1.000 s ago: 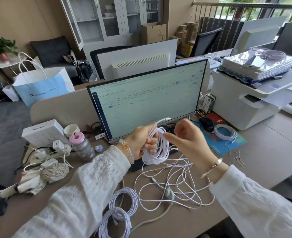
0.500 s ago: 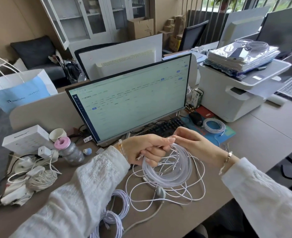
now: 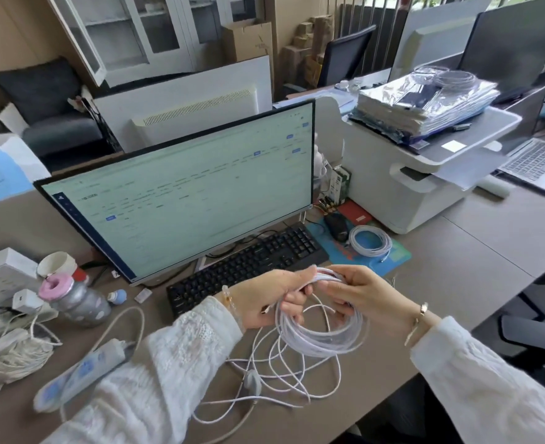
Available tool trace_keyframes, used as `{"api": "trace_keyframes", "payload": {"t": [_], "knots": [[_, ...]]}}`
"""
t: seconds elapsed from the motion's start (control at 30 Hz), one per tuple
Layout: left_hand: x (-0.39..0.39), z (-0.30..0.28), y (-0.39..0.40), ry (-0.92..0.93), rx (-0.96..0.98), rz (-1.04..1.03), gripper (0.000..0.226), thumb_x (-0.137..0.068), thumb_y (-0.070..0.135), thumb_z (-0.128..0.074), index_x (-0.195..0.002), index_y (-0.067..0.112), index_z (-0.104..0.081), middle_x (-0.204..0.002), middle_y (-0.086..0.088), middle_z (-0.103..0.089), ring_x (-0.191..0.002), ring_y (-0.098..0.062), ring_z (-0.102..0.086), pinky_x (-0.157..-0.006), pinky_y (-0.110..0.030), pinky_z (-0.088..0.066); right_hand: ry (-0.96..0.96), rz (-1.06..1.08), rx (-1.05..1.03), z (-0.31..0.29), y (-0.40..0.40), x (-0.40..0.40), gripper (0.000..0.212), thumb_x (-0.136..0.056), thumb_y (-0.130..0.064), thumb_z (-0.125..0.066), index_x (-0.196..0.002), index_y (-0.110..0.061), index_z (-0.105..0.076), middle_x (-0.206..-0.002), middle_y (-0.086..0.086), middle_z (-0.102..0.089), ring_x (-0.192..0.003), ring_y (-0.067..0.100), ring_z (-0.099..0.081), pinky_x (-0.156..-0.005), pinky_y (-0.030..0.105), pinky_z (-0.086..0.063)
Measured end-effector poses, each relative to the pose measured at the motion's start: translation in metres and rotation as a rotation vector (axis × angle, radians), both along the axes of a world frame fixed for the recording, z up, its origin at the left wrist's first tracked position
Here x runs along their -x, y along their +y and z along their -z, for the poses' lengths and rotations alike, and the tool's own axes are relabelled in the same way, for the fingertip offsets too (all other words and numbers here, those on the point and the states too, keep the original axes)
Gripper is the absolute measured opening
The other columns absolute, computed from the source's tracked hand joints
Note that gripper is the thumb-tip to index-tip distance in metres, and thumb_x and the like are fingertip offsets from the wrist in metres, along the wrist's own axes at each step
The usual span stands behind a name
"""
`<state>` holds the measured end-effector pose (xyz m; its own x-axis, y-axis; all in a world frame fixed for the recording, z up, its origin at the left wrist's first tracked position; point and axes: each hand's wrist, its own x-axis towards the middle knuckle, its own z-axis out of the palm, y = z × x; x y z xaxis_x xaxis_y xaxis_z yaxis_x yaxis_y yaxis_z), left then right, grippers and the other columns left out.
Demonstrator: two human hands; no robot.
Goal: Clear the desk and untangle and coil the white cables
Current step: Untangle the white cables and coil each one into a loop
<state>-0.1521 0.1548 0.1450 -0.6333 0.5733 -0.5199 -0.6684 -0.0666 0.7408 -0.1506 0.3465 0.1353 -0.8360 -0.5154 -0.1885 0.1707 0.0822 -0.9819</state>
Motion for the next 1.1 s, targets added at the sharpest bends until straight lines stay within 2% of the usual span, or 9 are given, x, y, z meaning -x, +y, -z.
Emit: {"api": "trace_keyframes", "payload": {"t": [0.17,0.33,0.5,0.6,0.67,0.73,0.8,0.93,1.1], "knots": [[0.026,0.026,0.039,-0.137,-0.082,-0.135,0.053,-0.086,0.062,-0.047,-0.073,0.011,-0.049,-0.042,0.007,-0.031,-0.032,-0.005,-0.030,-0.047,-0.022,-0.039,0.025,0.111,0.021,0.022,0.031,0.022,0.026,-0.085,-0.025,-0.064,-0.101,-0.005,-0.067,-0.056,-0.001,-0.046,-0.046,0.012,-0.037,-0.046,0.028,-0.041],[0.038,0.041,0.072,-0.145,-0.034,-0.117,0.048,-0.095,0.054,-0.040,-0.068,0.014,-0.045,-0.043,0.007,-0.026,-0.034,-0.006,-0.028,-0.046,-0.020,-0.043,-0.016,0.114,0.021,0.044,0.064,0.037,0.016,-0.090,-0.018,-0.063,-0.100,-0.009,-0.070,-0.068,0.009,-0.054,-0.056,0.021,-0.045,-0.052,0.028,-0.047],[0.049,0.060,0.078,-0.118,0.142,-0.184,0.045,-0.098,0.046,-0.049,-0.065,0.015,-0.048,-0.045,0.007,-0.022,-0.034,-0.006,-0.019,-0.041,-0.020,-0.026,-0.281,0.114,0.004,0.063,0.101,0.053,0.025,-0.097,-0.024,-0.054,-0.105,-0.007,-0.070,-0.083,0.011,-0.070,-0.068,0.015,-0.065,-0.062,0.024,-0.053],[0.055,0.068,0.083,-0.034,0.350,-0.225,0.042,-0.098,0.044,-0.051,-0.070,0.013,-0.046,-0.049,0.004,-0.024,-0.037,-0.008,-0.018,-0.040,-0.021,-0.023,-0.229,0.271,-0.321,0.096,0.123,0.078,0.024,-0.094,-0.022,-0.058,-0.086,-0.003,-0.069,-0.077,0.015,-0.070,-0.060,0.015,-0.061,-0.066,0.030,-0.055],[0.059,0.074,0.090,-0.020,0.453,-0.264,0.043,-0.098,0.045,-0.050,-0.070,0.013,-0.045,-0.051,0.002,-0.024,-0.039,-0.010,-0.018,-0.042,-0.023,-0.021,-0.145,0.303,-0.592,0.118,0.133,0.098,0.018,-0.087,-0.016,-0.059,-0.078,-0.001,-0.066,-0.055,0.001,-0.065,-0.050,0.013,-0.057,-0.053,0.020,-0.050],[0.065,0.080,0.097,-0.041,0.498,-0.310,0.046,-0.099,0.048,-0.045,-0.069,0.012,-0.045,-0.051,0.002,-0.022,-0.039,-0.010,-0.017,-0.044,-0.024,-0.020,-0.097,0.278,-0.780,0.134,0.136,0.115,0.016,-0.083,-0.015,-0.057,-0.070,-0.007,-0.063,-0.055,-0.001,-0.063,-0.059,0.019,-0.061,-0.046,0.020,-0.043],[0.071,0.083,0.104,-0.083,0.510,-0.352,0.046,-0.101,0.045,-0.036,-0.070,0.011,-0.044,-0.050,0.002,-0.020,-0.039,-0.011,-0.015,-0.046,-0.025,-0.018,-0.056,0.236,-0.914,0.146,0.133,0.129,0.020,-0.082,-0.014,-0.055,-0.062,-0.015,-0.055,-0.062,0.002,-0.059,-0.066,0.026,-0.059,-0.052,0.024,-0.040],[0.079,0.087,0.114,-0.087,0.546,-0.404,0.038,-0.097,0.030,-0.031,-0.067,0.009,-0.044,-0.050,0.001,-0.021,-0.040,-0.012,-0.015,-0.045,-0.024,-0.019,-0.037,0.155,-1.054,0.168,0.127,0.153,0.005,-0.083,-0.010,-0.056,-0.084,-0.011,-0.061,-0.084,0.009,-0.060,-0.077,0.031,-0.055,-0.067,0.028,-0.043],[0.084,0.089,0.116,-0.069,0.556,-0.399,0.034,-0.093,0.020,-0.034,-0.066,0.005,-0.050,-0.049,-0.001,-0.023,-0.039,-0.012,-0.017,-0.044,-0.022,-0.020,0.033,0.094,-1.134,0.189,0.120,0.181,0.026,-0.091,-0.013,-0.057,-0.115,-0.001,-0.056,-0.116,0.018,-0.061,-0.106,0.035,-0.059,-0.077,0.032,-0.043]]}}
